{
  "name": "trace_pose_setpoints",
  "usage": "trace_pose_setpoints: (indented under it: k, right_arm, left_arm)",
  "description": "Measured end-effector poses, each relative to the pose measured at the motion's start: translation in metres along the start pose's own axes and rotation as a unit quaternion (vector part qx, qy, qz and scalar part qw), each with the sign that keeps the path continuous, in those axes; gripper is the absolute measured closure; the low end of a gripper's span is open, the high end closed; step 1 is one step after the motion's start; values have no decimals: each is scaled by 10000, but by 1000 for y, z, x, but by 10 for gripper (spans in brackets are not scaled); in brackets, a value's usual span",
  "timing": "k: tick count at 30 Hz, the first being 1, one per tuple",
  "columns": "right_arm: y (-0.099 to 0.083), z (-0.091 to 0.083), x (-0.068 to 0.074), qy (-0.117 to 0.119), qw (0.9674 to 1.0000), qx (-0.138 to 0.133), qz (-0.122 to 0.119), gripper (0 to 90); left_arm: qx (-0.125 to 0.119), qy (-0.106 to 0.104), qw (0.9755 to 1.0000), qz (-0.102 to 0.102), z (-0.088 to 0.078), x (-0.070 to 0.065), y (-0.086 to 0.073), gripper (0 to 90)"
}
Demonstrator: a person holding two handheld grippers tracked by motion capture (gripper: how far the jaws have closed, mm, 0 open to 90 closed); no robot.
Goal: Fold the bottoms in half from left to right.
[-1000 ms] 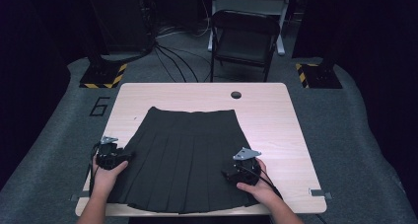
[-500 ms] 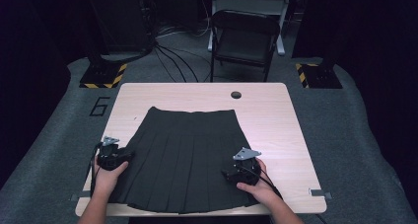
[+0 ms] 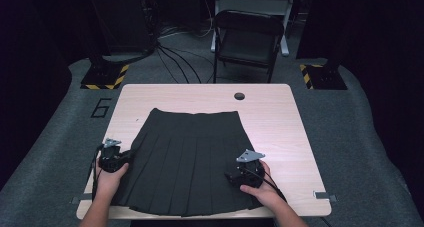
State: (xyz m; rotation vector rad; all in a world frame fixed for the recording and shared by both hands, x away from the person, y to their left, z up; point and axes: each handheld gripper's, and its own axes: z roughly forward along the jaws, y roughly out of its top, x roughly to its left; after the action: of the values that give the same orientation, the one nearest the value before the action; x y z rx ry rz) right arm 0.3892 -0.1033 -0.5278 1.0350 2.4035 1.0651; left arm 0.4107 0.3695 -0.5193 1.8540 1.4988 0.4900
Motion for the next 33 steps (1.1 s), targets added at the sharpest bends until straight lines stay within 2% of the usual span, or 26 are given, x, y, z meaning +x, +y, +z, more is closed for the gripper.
trace_pose_setpoints:
  k: [9, 12, 19, 20, 21, 24, 25, 26, 28, 33]
  right_arm:
    - [0, 0, 0, 2, 10000, -2, 2, 152]
    - [0, 0, 0, -1, 10000, -6, 5, 153]
    - [0, 0, 0, 2, 10000, -2, 4, 152]
    - [0, 0, 0, 0, 10000, -5, 4, 153]
    - [0, 0, 0, 2, 10000, -4, 8, 153]
    - [0, 0, 0, 1, 10000, -6, -13, 153]
    - [0, 0, 0, 4, 10000, -3, 11, 153]
    - [0, 0, 0, 2, 10000, -2, 2, 153]
    - [0, 0, 0, 4, 10000, 1, 4, 153]
    - [0, 0, 0, 0, 10000, -6, 3, 153]
  left_arm:
    - [-42, -16, 10000, -53, -2, -2, 1, 777]
    - [-15, -24, 10000, -10, -4, -2, 3, 781]
    - [-123, -63, 9999, 67, -10, -6, 7, 788]
    - [-75, -89, 9999, 88, -12, -7, 8, 789]
    - [-167, -83, 9998, 23, -12, -9, 9, 790]
    - [-237, -91, 9997, 71, -14, -11, 10, 791]
    - [-193, -129, 9997, 92, -15, -12, 12, 792]
    - [-267, -96, 9995, 123, -15, -13, 12, 792]
    - [-219, -145, 9995, 149, -18, -15, 13, 793]
    - [-355, -193, 9990, 190, -22, -21, 16, 795]
